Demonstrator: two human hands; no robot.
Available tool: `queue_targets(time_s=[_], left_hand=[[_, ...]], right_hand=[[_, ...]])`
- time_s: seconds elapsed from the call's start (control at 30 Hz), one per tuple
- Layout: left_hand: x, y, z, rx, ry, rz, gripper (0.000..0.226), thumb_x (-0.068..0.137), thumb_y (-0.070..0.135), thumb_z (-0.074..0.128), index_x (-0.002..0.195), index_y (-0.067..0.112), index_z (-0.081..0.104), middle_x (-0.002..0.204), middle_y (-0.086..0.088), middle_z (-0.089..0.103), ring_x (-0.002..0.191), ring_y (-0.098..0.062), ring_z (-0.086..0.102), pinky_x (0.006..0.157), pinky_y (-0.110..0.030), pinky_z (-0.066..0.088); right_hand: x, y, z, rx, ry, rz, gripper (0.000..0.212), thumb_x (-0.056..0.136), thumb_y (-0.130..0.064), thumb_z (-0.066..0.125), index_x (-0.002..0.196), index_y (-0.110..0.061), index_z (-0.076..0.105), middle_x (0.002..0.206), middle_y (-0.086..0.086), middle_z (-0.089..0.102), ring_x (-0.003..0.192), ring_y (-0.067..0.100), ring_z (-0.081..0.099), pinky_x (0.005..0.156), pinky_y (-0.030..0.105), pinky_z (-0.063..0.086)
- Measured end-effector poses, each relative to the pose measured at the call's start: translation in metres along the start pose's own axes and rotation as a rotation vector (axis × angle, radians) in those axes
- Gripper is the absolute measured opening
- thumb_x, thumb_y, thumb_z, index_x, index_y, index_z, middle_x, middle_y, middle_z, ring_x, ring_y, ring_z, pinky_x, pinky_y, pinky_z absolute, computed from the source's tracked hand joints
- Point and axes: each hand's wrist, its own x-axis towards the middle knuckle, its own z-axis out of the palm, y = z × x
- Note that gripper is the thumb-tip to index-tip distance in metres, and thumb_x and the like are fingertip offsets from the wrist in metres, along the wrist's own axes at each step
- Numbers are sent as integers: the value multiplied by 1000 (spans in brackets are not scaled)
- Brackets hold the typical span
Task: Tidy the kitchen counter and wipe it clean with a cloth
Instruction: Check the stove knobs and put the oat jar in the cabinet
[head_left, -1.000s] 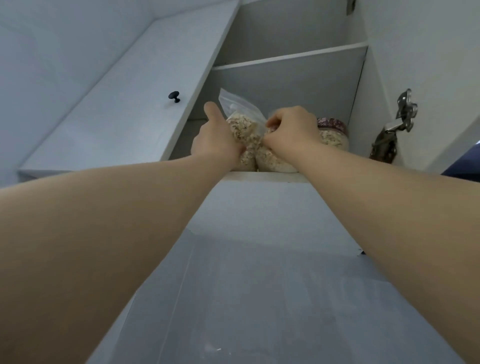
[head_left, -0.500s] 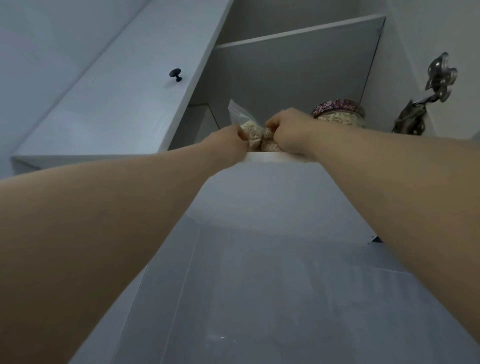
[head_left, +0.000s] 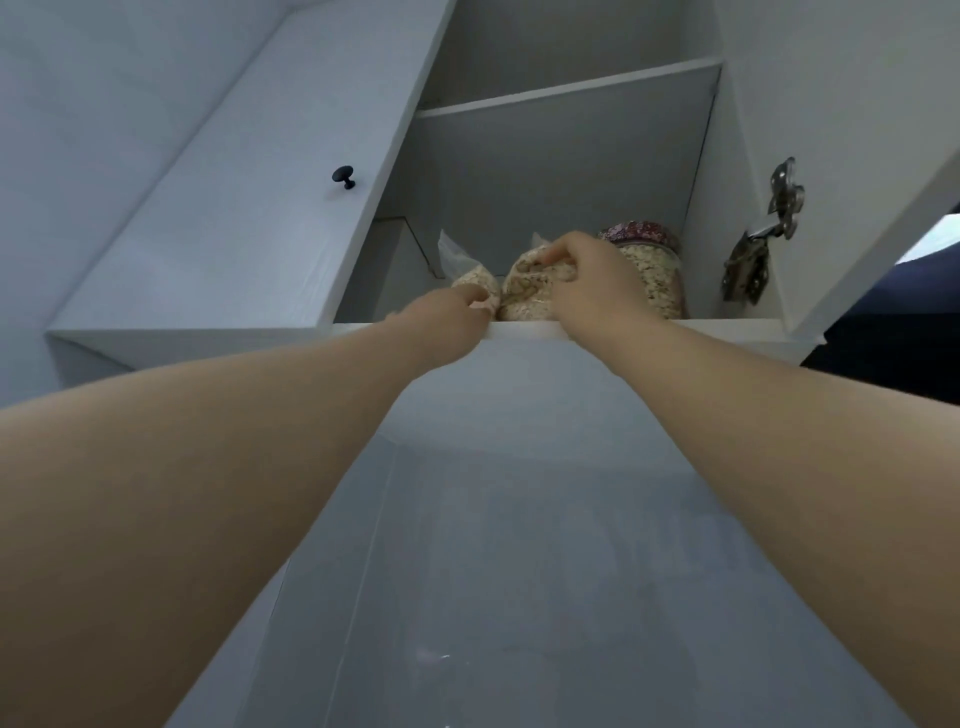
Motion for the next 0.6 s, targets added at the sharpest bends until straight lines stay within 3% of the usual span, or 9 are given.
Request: queue_targets(time_s=[0.07, 0.13, 0.27, 0.4, 0.53, 0.6], left_hand=[[-12, 8, -2, -16, 77, 37, 36, 95, 20, 39, 129, 24, 50, 131, -3, 53, 111, -24, 53, 94, -33, 45], [-24, 18, -3, -47, 105, 83, 32, 94, 18, 42, 123, 22, 55, 125, -2, 57, 101, -20, 55, 81, -27, 45], [-51, 35, -7, -86, 133, 161, 29, 91, 15, 44, 116, 22, 58, 120, 3, 58, 98, -18, 55, 83, -30, 48], [-77, 47, -4, 71, 183, 338, 26, 91, 16, 47, 113, 21, 59, 117, 4, 58, 107, -16, 51, 82, -27, 41], [-91, 54, 1, 212, 300, 547, 25, 91, 15, 48, 112, 19, 61, 116, 3, 58, 110, -18, 50, 77, -25, 35], [-97, 62, 0, 257, 395, 682, 22, 87, 11, 50, 103, 15, 65, 106, -1, 63, 100, -24, 58, 67, -26, 37]], right_hand=[[-15, 3, -10, 71, 47, 44, 30, 88, 0, 44, 112, -12, 59, 119, 7, 54, 93, 18, 49, 70, 28, 41], [-29, 7, -21, 76, 87, 68, 25, 89, -4, 47, 109, -12, 59, 106, 2, 55, 89, 14, 47, 70, 23, 36], [-56, 11, -48, 108, 104, 148, 21, 90, -7, 47, 106, -13, 59, 100, -2, 52, 90, 15, 48, 69, 22, 34], [-84, 12, -72, 125, 136, 246, 17, 91, -12, 46, 100, -14, 61, 96, -2, 56, 84, 15, 49, 56, 19, 36], [-103, 15, -96, 100, 192, 380, 15, 91, -20, 47, 91, -13, 59, 90, 3, 58, 80, 20, 51, 64, 26, 38], [-108, 15, -112, 102, 289, 385, 15, 91, -26, 48, 88, -11, 52, 89, 4, 56, 79, 20, 48, 65, 29, 37]])
